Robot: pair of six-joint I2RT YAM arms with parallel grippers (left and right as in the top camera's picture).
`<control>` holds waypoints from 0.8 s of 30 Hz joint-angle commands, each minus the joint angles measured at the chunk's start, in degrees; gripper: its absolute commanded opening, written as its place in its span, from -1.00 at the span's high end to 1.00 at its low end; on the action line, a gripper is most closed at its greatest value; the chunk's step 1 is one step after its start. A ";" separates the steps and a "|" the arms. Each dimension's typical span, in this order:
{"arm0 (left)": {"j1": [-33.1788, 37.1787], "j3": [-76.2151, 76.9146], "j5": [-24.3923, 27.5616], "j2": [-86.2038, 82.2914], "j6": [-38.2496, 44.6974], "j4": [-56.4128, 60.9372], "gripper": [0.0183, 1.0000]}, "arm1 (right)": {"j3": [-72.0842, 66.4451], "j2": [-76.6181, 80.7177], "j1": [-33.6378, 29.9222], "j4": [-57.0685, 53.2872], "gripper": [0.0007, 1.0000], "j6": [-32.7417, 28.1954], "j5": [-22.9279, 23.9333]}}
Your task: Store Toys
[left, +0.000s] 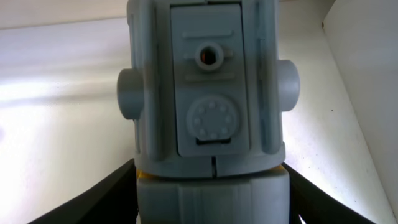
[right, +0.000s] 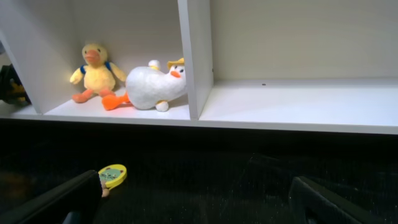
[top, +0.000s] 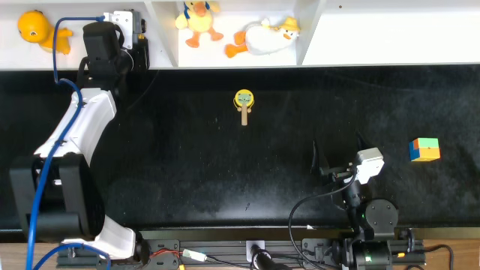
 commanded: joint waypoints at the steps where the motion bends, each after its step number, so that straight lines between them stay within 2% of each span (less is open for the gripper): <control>1: -0.11 1.20 -0.87 1.09 1.07 -0.13 -0.11 | -0.76 -0.42 0.35 0.37 -0.99 0.24 0.46; 3: -0.11 1.20 -0.87 1.09 1.05 -0.13 -0.39 | -0.76 -0.42 0.35 0.37 -0.99 0.24 0.46; 6: -0.11 1.20 -0.90 1.09 0.85 -0.15 -0.67 | -0.76 -0.42 0.35 0.37 -0.99 0.24 0.46; 8: -0.11 1.20 -0.87 1.07 0.85 -0.17 -0.78 | -0.76 -0.42 0.35 0.37 -1.00 0.24 0.46; 10: -0.11 1.25 -0.90 1.07 0.87 -0.17 -1.00 | -0.76 -0.42 0.35 0.37 -0.99 0.24 0.46; 18: -0.11 1.31 -0.90 -5.33 0.87 -3.48 -1.00 | -0.76 -0.42 0.35 0.37 -0.99 0.24 0.46; 24: -0.11 1.31 -0.87 -16.26 0.87 -15.52 -1.00 | -0.76 -0.42 0.35 0.37 -0.99 0.24 0.46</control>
